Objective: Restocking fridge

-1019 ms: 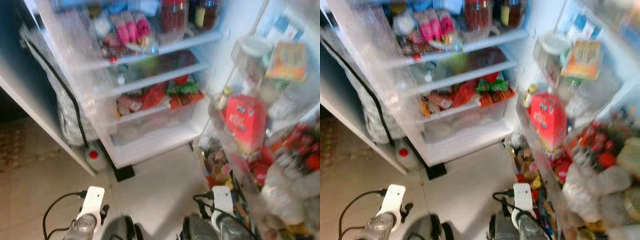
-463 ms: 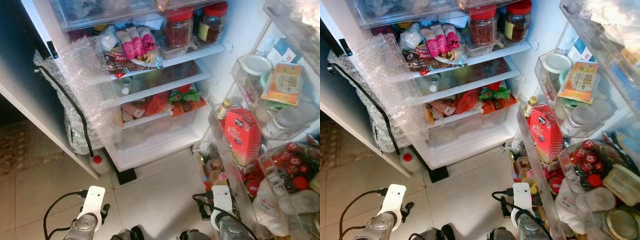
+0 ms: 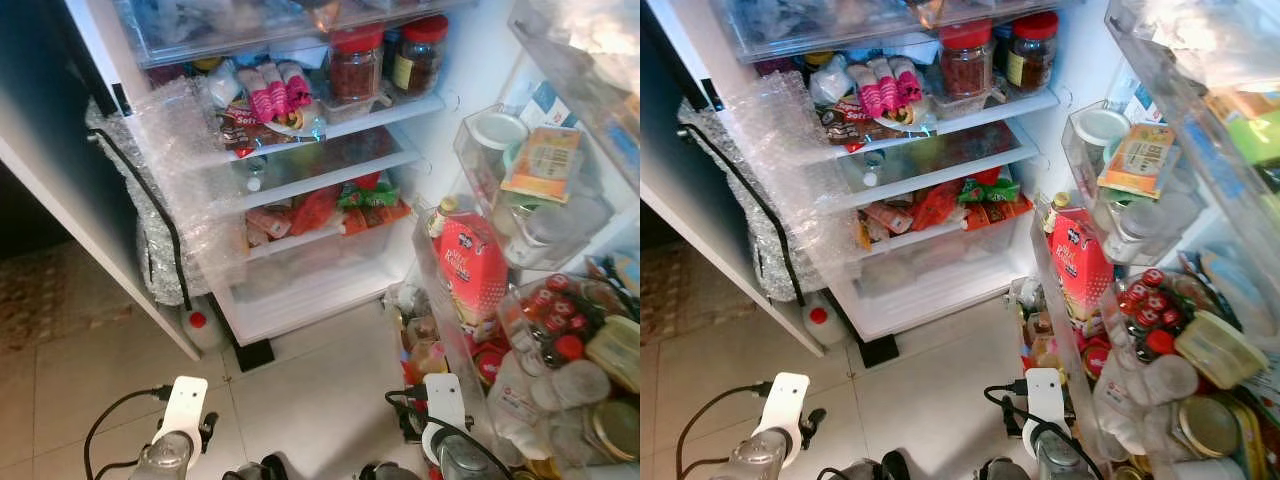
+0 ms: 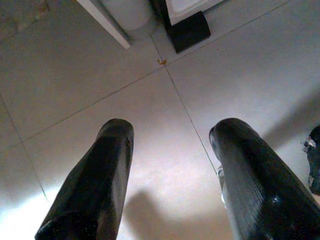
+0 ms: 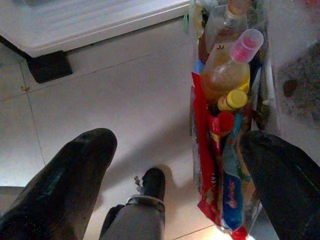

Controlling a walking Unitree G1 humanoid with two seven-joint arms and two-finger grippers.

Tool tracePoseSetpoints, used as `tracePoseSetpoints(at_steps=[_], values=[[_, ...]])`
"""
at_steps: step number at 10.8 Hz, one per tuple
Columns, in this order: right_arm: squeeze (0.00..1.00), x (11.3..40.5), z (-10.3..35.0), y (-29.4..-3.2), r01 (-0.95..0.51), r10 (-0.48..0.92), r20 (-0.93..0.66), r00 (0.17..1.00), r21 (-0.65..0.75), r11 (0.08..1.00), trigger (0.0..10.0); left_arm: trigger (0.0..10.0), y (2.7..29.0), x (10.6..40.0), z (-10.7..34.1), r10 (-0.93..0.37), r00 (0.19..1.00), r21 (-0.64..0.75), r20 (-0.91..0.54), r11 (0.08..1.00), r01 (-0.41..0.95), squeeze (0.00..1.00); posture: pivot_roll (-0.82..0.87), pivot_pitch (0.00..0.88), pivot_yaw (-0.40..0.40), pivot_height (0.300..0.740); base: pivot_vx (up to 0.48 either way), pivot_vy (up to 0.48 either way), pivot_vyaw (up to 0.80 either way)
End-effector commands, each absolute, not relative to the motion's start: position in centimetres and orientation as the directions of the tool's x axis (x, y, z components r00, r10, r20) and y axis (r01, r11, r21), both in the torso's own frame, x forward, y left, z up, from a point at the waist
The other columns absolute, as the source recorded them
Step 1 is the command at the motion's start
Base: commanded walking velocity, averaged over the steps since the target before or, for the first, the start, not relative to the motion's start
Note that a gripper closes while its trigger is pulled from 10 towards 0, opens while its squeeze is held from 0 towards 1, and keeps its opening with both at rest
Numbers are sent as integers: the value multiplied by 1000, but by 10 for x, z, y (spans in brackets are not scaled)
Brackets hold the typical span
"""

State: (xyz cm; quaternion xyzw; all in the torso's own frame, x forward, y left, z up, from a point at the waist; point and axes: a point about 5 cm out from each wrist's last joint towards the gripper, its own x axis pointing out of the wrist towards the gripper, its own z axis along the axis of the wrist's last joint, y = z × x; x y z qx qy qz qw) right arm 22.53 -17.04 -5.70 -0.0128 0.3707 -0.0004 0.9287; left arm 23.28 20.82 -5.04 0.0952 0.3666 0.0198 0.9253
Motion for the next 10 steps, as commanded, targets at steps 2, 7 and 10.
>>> tracePoseSetpoints(at_steps=[2,7,10], values=[[0,218,-61,-170,6,-16,-701,713,-17,1000,10000,10000,210,221,-58,119,697,191,-707,981,27,0,-195,143,4,740,0,341,0],[0,215,-63,-170,1,-12,-703,711,-17,1000,10000,10000,213,214,-62,131,674,193,-727,981,17,0,-197,118,7,740,0,335,0],[0,215,-63,-169,7,-14,-697,717,-13,1000,10000,10000,214,213,-63,133,667,195,-733,981,18,0,-201,115,9,740,0,324,0]])
